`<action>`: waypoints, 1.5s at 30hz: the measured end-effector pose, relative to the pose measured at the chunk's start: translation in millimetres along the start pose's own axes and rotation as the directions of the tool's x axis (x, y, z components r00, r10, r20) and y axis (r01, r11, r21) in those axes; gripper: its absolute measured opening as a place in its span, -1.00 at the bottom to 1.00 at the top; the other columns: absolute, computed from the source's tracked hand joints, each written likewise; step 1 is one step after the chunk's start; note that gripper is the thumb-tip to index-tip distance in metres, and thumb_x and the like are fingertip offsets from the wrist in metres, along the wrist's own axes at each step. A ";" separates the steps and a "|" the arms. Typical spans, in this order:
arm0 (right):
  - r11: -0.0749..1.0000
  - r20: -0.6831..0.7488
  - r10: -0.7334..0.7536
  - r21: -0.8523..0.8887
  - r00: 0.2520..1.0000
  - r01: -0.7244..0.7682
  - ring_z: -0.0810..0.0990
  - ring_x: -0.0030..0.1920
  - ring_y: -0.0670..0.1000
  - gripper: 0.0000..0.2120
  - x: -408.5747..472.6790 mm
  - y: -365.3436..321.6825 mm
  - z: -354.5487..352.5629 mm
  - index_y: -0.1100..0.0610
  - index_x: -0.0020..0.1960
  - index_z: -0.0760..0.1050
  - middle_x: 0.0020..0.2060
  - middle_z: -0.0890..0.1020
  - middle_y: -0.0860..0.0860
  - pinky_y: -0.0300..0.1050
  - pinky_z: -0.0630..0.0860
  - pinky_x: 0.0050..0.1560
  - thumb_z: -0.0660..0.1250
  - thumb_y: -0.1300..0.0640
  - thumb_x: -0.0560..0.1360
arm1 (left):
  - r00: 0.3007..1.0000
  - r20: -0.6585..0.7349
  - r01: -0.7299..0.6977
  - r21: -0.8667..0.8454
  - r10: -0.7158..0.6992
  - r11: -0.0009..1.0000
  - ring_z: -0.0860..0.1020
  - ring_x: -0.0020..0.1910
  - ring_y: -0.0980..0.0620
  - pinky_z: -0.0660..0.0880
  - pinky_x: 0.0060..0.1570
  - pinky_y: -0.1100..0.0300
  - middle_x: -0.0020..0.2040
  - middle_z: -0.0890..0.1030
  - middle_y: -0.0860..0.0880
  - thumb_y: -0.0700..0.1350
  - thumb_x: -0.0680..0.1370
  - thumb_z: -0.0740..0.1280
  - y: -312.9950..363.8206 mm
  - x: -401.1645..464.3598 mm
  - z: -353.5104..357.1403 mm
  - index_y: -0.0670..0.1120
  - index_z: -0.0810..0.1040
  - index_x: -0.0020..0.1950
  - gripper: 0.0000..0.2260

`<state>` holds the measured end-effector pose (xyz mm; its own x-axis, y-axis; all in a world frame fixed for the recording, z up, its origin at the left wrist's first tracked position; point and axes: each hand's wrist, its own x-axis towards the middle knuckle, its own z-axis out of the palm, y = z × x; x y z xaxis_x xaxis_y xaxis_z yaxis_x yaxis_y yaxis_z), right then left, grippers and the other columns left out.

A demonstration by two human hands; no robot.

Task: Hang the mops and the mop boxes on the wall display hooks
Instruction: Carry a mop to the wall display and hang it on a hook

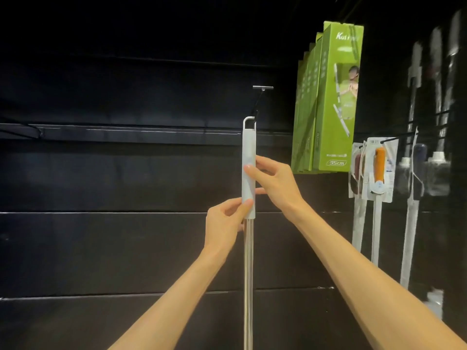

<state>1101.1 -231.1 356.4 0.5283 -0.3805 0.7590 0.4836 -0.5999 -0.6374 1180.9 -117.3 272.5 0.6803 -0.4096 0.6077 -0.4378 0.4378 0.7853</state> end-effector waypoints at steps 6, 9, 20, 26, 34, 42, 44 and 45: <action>0.999 0.046 0.047 -0.003 0.998 -0.047 0.72 0.18 0.04 -0.62 19.5 36.3 0.1 0.11 0.43 0.59 0.22 0.71 0.03 0.08 0.75 0.00 0.44 0.06 0.63 | 0.999 -0.022 0.038 0.016 -0.037 0.999 0.72 0.06 0.12 0.67 -0.10 0.24 0.00 0.76 0.14 0.07 0.58 0.48 -30.0 20.4 4.9 0.02 0.73 0.21 -0.75; 0.998 0.044 0.067 -0.021 0.997 -0.066 0.72 0.20 0.07 -0.61 33.9 52.8 3.3 0.10 0.43 0.59 0.24 0.70 0.03 0.12 0.75 0.03 0.45 0.05 0.63 | 0.998 -0.029 0.052 0.019 -0.051 0.998 0.72 0.04 0.12 0.69 -0.06 0.19 -0.02 0.77 0.13 0.05 0.59 0.48 -42.5 35.6 6.7 0.02 0.73 0.20 -0.78; 0.993 0.052 0.112 -0.043 0.992 -0.110 0.70 0.09 -0.03 -0.69 84.2 117.1 11.9 0.06 0.36 0.60 0.07 0.67 -0.16 -0.18 0.72 -0.10 0.45 0.06 0.63 | 0.991 -0.075 0.119 0.091 -0.112 0.989 0.72 0.04 0.06 0.70 0.02 0.09 -0.03 0.77 0.08 0.04 0.59 0.47 -92.6 98.3 14.2 0.02 0.73 0.16 -0.81; 0.992 0.060 0.124 -0.037 0.990 -0.122 0.69 0.03 -0.07 -0.68 106.7 146.3 21.1 0.04 0.38 0.57 0.04 0.64 -0.23 -0.25 0.69 -0.13 0.44 0.07 0.63 | 0.984 -0.125 0.145 0.158 -0.126 0.977 0.71 0.04 0.01 0.70 0.04 0.10 0.01 0.74 0.03 0.04 0.60 0.46 -114.9 127.6 16.2 -0.04 0.72 0.21 -0.75; 0.992 0.043 0.120 -0.035 0.992 -0.118 0.69 0.12 -0.03 -0.61 115.6 164.7 26.7 0.07 0.43 0.55 0.13 0.65 -0.14 -0.19 0.71 -0.05 0.45 0.07 0.63 | 0.983 -0.131 0.157 0.215 -0.131 0.964 0.69 0.02 0.06 0.64 -0.02 0.21 0.00 0.73 0.09 0.05 0.62 0.44 -126.9 144.0 15.3 -0.03 0.70 0.25 -0.74; 0.969 0.076 0.208 -0.155 0.975 -0.195 0.67 0.27 0.05 -0.51 80.2 151.9 16.0 0.08 0.52 0.49 0.29 0.64 -0.03 -0.04 0.67 0.17 0.46 0.06 0.62 | 0.998 0.048 0.014 0.514 -0.045 0.858 0.63 0.23 0.08 0.54 0.31 0.11 0.34 0.64 0.03 0.00 0.66 0.39 -103.9 106.2 8.8 -0.02 0.46 0.53 -0.55; 0.938 0.075 0.241 -0.275 0.968 -0.212 0.63 0.31 0.01 -0.46 58.3 148.7 6.2 0.04 0.56 0.44 0.36 0.62 -0.03 0.03 0.60 0.33 0.46 0.02 0.61 | 0.997 0.077 -0.036 0.644 -0.017 0.764 0.58 0.37 0.02 0.50 0.41 -0.03 0.44 0.58 0.04 0.04 0.64 0.40 -104.9 84.8 1.0 0.05 0.39 0.58 -0.49; 0.919 0.084 0.255 -0.330 0.963 -0.215 0.62 0.35 0.01 -0.44 45.8 146.7 1.2 0.01 0.57 0.42 0.39 0.61 -0.03 0.04 0.57 0.38 0.46 0.00 0.61 | 0.996 0.088 -0.058 0.704 -0.005 0.708 0.54 0.43 0.00 0.47 0.45 -0.07 0.49 0.54 0.04 0.06 0.64 0.40 -106.0 73.8 -3.6 0.07 0.36 0.60 -0.47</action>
<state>1197.0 -335.7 297.5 0.6911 -0.4604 0.5571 0.1004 -0.7022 -0.7048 1279.6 -191.0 233.7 0.6283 -0.4804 0.6119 -0.7634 -0.2291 0.6039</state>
